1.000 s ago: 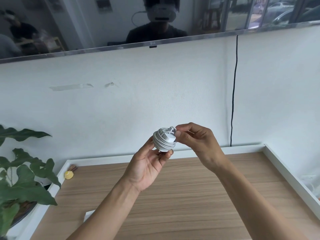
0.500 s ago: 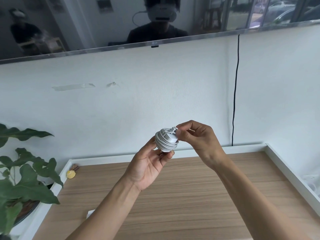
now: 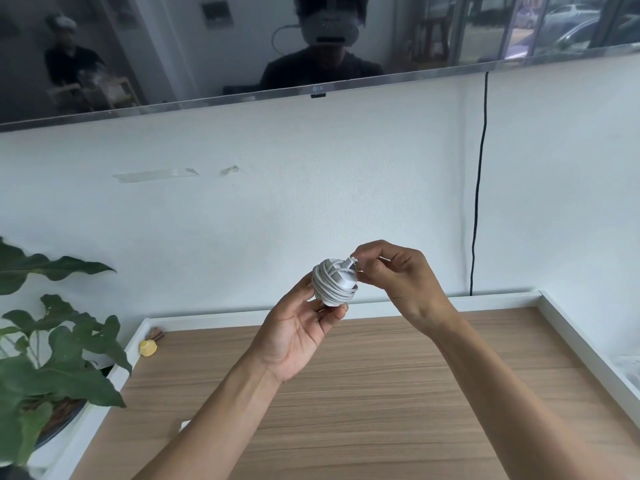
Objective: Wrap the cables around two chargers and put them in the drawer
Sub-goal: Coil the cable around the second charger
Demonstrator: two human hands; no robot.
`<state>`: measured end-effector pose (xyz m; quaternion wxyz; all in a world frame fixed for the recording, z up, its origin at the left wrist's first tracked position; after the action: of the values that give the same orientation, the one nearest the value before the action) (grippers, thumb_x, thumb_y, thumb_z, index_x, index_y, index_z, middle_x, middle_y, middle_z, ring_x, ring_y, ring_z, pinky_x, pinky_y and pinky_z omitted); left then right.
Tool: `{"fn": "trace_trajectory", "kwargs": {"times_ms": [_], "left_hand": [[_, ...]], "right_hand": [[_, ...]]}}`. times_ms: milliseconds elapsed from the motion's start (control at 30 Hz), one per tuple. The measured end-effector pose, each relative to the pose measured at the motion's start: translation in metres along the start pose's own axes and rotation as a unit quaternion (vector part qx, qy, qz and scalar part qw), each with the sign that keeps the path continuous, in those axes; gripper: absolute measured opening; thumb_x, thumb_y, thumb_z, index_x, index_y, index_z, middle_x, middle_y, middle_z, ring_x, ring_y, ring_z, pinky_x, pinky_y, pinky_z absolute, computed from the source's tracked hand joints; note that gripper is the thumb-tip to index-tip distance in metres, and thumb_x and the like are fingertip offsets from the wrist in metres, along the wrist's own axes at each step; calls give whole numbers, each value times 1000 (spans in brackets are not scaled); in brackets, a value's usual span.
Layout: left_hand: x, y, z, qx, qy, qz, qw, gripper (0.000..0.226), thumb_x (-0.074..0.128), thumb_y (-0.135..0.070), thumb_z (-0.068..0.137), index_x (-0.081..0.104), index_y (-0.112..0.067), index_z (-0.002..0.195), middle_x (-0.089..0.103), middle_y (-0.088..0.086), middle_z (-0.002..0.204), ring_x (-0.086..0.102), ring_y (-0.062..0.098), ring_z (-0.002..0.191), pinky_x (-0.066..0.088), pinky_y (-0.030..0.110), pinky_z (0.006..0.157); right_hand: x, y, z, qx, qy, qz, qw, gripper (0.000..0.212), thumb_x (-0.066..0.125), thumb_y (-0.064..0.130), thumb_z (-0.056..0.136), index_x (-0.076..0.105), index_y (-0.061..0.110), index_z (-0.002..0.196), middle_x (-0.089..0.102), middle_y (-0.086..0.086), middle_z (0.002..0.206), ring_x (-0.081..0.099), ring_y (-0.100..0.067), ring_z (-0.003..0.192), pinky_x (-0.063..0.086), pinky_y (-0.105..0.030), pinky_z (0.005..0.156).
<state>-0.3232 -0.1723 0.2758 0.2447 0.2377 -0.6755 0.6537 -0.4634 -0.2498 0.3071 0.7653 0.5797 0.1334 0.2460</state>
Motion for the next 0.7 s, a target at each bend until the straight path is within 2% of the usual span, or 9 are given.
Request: {"fn": "trace_trajectory", "kwargs": {"times_ms": [100, 200, 333, 400, 467, 533, 600, 700], "left_hand": [[-3, 1, 0, -5, -14, 7, 1000, 57, 91, -26, 54, 72, -7, 105, 66, 14, 101, 65, 20, 81, 58, 27, 70], [-3, 2, -1, -7, -4, 8, 1000, 55, 90, -25, 57, 72, -8, 106, 67, 11, 101, 65, 19, 83, 58, 26, 71], [-3, 2, 0, 1, -20, -22, 1000, 63, 92, -23, 53, 68, -4, 108, 67, 14, 104, 65, 20, 84, 58, 27, 72], [-3, 1, 1, 8, -33, -33, 999, 69, 92, -22, 53, 64, -4, 113, 64, 16, 107, 64, 21, 83, 58, 27, 72], [-2, 1, 2, 16, -35, -42, 998, 58, 83, -18, 68, 61, -11, 121, 65, 12, 112, 65, 21, 86, 59, 28, 74], [-2, 1, 2, 20, -34, -39, 998, 46, 61, -12, 87, 57, -25, 131, 68, 7, 117, 67, 20, 89, 59, 28, 77], [-3, 2, 2, 17, -27, -28, 999, 51, 50, -10, 90, 54, -33, 135, 68, 5, 118, 66, 19, 90, 58, 28, 78], [-2, 4, 1, 15, -13, -21, 1000, 46, 50, -8, 90, 60, -31, 129, 67, 4, 121, 64, 19, 90, 59, 29, 80]], "right_hand": [[2, 0, 2, -3, -6, -14, 1000, 14, 56, 2, 93, 67, -2, 85, 68, -6, 91, 64, -13, 85, 52, -34, 91], [2, 0, 2, -3, 0, -29, 1000, 15, 58, 4, 92, 70, 2, 85, 71, -1, 87, 66, -19, 87, 53, -41, 93], [3, -1, -2, -3, -12, -17, 1000, 21, 51, 7, 96, 71, 1, 92, 75, -7, 94, 70, -17, 94, 53, -33, 93], [3, -3, -5, -6, -14, -5, 1000, 23, 49, 6, 97, 71, 0, 98, 74, -9, 99, 70, -19, 97, 53, -34, 95], [3, -5, -7, -7, -18, -3, 1000, 21, 53, 6, 95, 72, 3, 103, 74, -6, 101, 69, -18, 99, 52, -37, 96], [2, -6, -8, -8, -17, -12, 1000, 18, 59, 9, 92, 73, 7, 103, 73, -2, 103, 68, -16, 102, 51, -34, 96], [2, -8, -9, -11, -12, -16, 1000, 17, 64, 10, 89, 73, 8, 102, 73, -1, 105, 66, -14, 105, 50, -27, 93], [2, -12, -11, -5, -12, 14, 1000, 18, 69, 14, 83, 73, 8, 99, 74, -2, 103, 67, -15, 103, 50, -23, 90]]}}
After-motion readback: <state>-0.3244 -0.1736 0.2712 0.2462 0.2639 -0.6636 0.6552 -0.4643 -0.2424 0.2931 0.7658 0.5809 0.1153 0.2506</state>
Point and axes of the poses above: each hand's wrist, its own z-axis towards the middle knuckle, its own x-axis out of the palm, y = z × x, the point moved 3 cm from there along z, towards the middle knuckle
